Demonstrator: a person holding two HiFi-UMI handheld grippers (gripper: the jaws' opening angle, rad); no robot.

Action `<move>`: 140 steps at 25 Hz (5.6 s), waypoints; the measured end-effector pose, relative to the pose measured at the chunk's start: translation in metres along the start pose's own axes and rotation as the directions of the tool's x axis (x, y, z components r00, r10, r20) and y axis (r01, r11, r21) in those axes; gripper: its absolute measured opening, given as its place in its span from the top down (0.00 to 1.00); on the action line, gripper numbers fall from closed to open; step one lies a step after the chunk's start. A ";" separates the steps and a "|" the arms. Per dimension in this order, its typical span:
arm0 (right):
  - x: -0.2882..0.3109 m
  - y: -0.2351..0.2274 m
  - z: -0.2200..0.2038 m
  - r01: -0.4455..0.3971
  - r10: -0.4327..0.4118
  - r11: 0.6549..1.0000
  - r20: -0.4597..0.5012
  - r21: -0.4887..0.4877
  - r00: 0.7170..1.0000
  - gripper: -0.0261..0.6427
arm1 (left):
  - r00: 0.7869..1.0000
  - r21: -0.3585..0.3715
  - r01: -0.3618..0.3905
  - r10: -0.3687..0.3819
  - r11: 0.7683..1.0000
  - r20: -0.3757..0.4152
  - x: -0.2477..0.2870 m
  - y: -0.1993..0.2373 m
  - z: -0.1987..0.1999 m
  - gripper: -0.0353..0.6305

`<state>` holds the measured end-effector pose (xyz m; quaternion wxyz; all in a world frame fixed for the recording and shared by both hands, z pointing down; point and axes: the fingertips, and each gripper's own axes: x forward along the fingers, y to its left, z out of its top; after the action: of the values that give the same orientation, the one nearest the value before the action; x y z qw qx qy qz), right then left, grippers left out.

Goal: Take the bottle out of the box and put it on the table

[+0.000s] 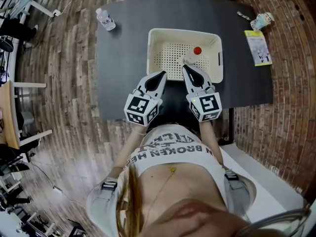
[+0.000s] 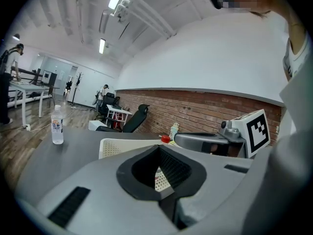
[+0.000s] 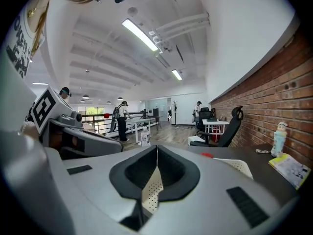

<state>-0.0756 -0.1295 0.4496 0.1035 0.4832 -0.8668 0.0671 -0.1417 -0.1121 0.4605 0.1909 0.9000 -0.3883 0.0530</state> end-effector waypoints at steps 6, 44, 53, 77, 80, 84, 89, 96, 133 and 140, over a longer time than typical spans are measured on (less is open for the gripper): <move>-0.002 -0.020 -0.001 -0.016 0.016 1.000 -0.009 0.005 1.000 0.95 | 1.000 -0.011 -0.024 0.024 1.000 0.008 0.018 -0.005 0.003 0.94; 0.015 -0.093 -0.029 -0.071 0.067 0.997 -0.097 -0.034 0.993 0.94 | 0.992 -0.051 -0.124 0.123 0.991 -0.007 0.067 -0.027 0.004 0.94; 0.026 -0.102 -0.029 -0.024 0.022 1.000 -0.095 -0.017 0.995 0.73 | 0.993 -0.060 -0.114 0.113 0.992 -0.019 0.070 -0.022 0.002 0.94; 0.056 -0.103 -0.051 -0.059 0.053 0.998 -0.135 -0.039 0.989 0.71 | 0.992 -0.073 -0.124 0.122 0.990 -0.036 0.071 -0.019 -0.003 0.94; 0.055 -0.103 -0.051 -0.059 0.054 0.997 -0.130 -0.040 0.990 0.71 | 0.992 -0.076 -0.122 0.120 0.990 -0.036 0.071 -0.019 -0.003 0.94; 0.054 -0.104 -0.051 -0.059 0.054 0.998 -0.127 -0.034 0.990 0.71 | 0.991 -0.074 -0.127 0.125 0.989 -0.037 0.071 -0.019 -0.003 0.94; 0.055 -0.106 -0.051 -0.058 0.053 0.998 -0.120 -0.033 0.991 0.71 | 0.992 -0.073 -0.126 0.123 0.989 -0.038 0.071 -0.020 -0.004 0.94; 0.055 -0.104 -0.051 -0.060 0.055 0.998 -0.121 -0.031 0.991 0.71 | 0.991 -0.068 -0.127 0.125 0.989 -0.039 0.068 -0.020 -0.003 0.94; 0.020 -0.086 0.063 -0.208 0.206 0.974 -0.031 -0.094 0.978 0.72 | 0.991 -0.066 -0.132 0.131 0.989 -0.021 0.056 -0.033 -0.010 0.94; 0.014 -0.082 0.077 -0.211 0.210 0.973 -0.020 -0.093 0.977 0.73 | 0.991 -0.069 -0.131 0.130 0.989 -0.023 0.054 -0.034 -0.013 0.94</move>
<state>-0.0220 -0.2005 0.3800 0.1228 0.3827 -0.9149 0.0390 -0.0793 -0.1221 0.4753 0.2219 0.8650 -0.4461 0.0600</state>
